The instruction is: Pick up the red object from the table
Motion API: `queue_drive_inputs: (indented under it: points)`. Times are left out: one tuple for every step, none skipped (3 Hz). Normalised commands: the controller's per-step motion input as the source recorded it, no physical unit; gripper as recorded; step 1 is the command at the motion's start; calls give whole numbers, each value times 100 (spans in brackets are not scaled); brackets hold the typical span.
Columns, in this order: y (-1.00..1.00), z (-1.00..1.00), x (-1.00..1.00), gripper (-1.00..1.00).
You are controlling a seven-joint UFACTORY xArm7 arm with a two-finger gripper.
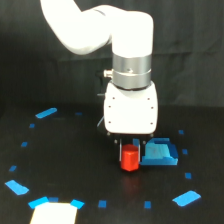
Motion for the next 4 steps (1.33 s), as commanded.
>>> queue_drive_inputs:
  points:
    - [53,100,5,-100]
    - [5,87,-46,-100]
    - [85,100,19,-100]
    - [26,99,5,-100]
